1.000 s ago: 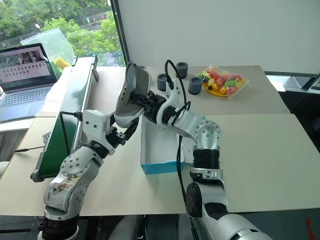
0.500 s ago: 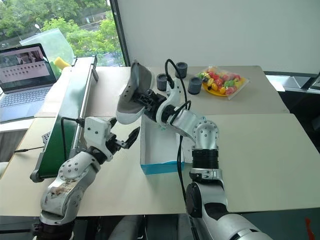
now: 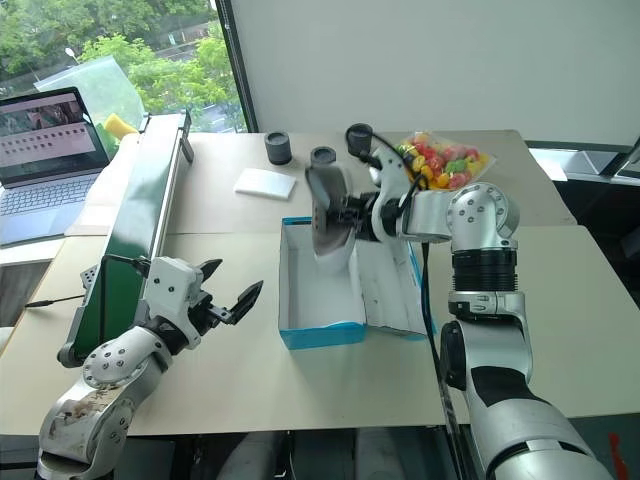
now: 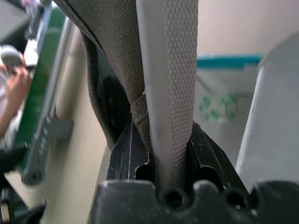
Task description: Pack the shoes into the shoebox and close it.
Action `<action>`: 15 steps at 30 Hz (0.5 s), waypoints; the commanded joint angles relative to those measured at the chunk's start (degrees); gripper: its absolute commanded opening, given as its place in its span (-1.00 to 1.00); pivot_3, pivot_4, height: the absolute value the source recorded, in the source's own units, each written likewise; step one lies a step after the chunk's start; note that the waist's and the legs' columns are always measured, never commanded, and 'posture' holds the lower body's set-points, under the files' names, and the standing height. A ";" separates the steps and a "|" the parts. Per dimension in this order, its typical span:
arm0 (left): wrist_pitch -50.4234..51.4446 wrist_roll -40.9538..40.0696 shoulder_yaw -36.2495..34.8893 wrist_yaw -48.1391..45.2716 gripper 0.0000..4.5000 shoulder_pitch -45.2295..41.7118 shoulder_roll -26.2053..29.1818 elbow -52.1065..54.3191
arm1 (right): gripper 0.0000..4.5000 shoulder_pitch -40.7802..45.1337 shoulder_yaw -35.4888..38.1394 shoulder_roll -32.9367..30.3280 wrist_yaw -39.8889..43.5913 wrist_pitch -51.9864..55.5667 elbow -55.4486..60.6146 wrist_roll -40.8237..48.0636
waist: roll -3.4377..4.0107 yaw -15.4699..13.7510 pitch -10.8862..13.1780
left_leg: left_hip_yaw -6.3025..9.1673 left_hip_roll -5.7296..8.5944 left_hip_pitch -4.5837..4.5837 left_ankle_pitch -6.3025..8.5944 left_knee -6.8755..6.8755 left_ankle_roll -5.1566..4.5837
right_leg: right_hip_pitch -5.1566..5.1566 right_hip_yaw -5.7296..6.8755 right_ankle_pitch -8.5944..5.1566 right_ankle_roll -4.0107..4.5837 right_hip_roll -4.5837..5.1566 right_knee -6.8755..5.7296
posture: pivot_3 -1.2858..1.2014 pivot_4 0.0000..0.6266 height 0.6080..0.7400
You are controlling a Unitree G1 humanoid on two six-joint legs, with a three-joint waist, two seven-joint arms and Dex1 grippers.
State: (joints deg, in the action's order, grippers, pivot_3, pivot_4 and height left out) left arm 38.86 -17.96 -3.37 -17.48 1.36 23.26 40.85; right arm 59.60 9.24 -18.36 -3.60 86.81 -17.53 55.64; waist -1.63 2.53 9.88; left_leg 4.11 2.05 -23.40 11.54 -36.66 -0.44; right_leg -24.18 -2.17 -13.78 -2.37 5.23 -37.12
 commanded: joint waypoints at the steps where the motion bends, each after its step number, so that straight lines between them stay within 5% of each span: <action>1: -1.54 0.27 0.00 -0.07 0.98 -0.08 0.01 1.24 | -0.82 -2.51 -1.37 0.93 -0.74 5.53 5.87 -1.47 | 0.00 -0.16 0.00 | 0.01 0.00 0.00 0.00 -0.01 0.00 | 0.01 0.00 0.01 -0.01 0.01 0.00 | 0.03 -0.52 1.00; 15: 0.34 -0.25 0.24 1.30 0.98 -0.31 -0.11 3.92 | -0.82 -9.67 -0.97 10.02 -4.41 5.49 13.88 -17.71 | 0.00 -0.15 0.00 | 0.01 0.04 -0.04 0.00 -0.05 0.01 | -0.02 -0.02 0.09 -0.10 0.01 0.05 | 0.03 -0.52 1.00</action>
State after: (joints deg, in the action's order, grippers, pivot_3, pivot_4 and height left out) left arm 39.17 -18.08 -2.63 -16.40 1.35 23.14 41.97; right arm 49.70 7.13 -8.67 -7.84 92.04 -6.88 38.93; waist -1.63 2.37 9.88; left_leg 4.11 2.10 -23.44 11.54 -36.71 -0.43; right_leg -24.20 -2.20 -13.69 -2.47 5.24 -37.07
